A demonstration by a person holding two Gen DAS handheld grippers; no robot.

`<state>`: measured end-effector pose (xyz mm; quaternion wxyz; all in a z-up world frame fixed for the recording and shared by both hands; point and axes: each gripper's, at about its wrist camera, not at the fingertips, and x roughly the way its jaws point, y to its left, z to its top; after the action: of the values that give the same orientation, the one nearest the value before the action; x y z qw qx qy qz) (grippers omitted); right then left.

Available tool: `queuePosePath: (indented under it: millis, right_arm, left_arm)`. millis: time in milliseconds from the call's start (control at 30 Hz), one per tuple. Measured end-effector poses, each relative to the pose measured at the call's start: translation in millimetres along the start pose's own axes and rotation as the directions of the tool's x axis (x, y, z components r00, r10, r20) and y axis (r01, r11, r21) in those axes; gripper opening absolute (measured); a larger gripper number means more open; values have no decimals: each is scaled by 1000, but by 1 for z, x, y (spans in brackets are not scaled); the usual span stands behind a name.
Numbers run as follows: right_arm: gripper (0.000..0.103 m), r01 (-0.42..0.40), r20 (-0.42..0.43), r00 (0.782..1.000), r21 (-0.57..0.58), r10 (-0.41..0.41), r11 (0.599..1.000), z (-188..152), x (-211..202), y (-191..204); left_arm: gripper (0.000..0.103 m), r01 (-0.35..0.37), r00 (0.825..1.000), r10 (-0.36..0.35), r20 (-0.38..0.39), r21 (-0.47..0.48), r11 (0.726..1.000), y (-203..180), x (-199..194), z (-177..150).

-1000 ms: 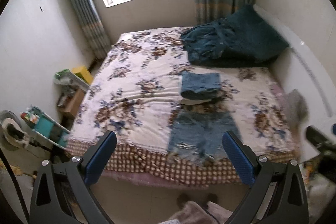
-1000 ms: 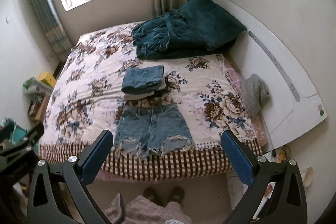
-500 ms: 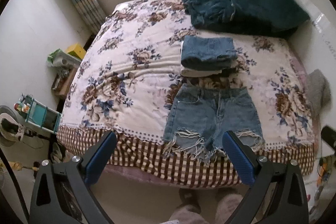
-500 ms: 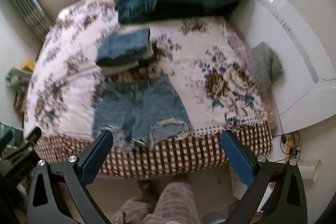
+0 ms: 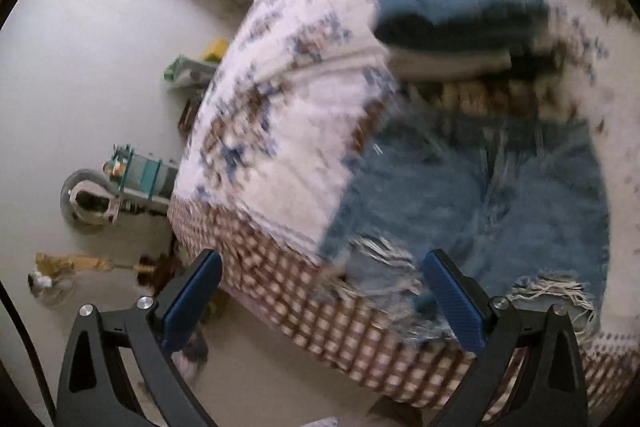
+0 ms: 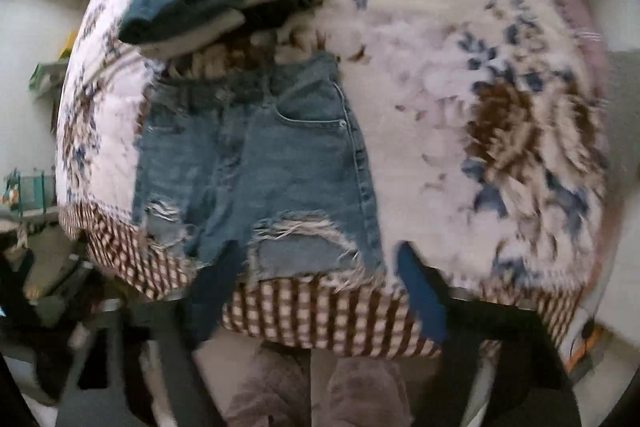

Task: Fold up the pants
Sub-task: 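Lower both grippers toward the hem of the light-blue denim shorts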

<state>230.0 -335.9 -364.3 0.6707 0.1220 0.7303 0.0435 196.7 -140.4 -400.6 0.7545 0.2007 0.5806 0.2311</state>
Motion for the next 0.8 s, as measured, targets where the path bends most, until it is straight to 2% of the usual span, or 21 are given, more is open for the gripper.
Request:
queuePosePath:
  millis: [33,133,233,333,367,467,567,700,800]
  right_arm:
    - [58,-1,-25,1000,-12,1,1000,10,13,-11]
    - [58,-2,-93,996,-47,-2,999,46,59,-48]
    - [58,-22,-146,989,-45,16,999,65,90,-72]
    - [59,-43,-192,981,-58,31,997,85,114,-92]
    - [60,-55,-207,978,-75,39,996,91,123,-98]
    - [62,-57,-238,971,-122,27,991,101,138,-105]
    - [62,-50,-273,962,-170,2,984,108,154,-108]
    - [62,-59,-305,952,-228,-13,972,113,164,-103]
    - [62,-61,-316,949,-255,-23,965,115,166,-93]
  left_arm:
    - [103,0,999,1,-43,12,1000,-24,11,-8]
    - [103,55,989,-52,-141,21,998,-81,32,-23]
    - [103,137,962,-132,-238,5,991,-135,41,-45]
    - [103,220,927,-215,-307,-19,975,-184,40,-62]
    - [103,250,915,-246,-319,-29,968,-201,36,-67]
    - [103,309,895,-304,-325,-38,950,-235,29,-76]
    - [103,357,863,-345,-368,-38,933,-263,32,-86]
    - [101,412,816,-419,-399,-107,905,-275,52,-93]
    - [86,468,782,-495,-379,-167,868,-269,64,-89]
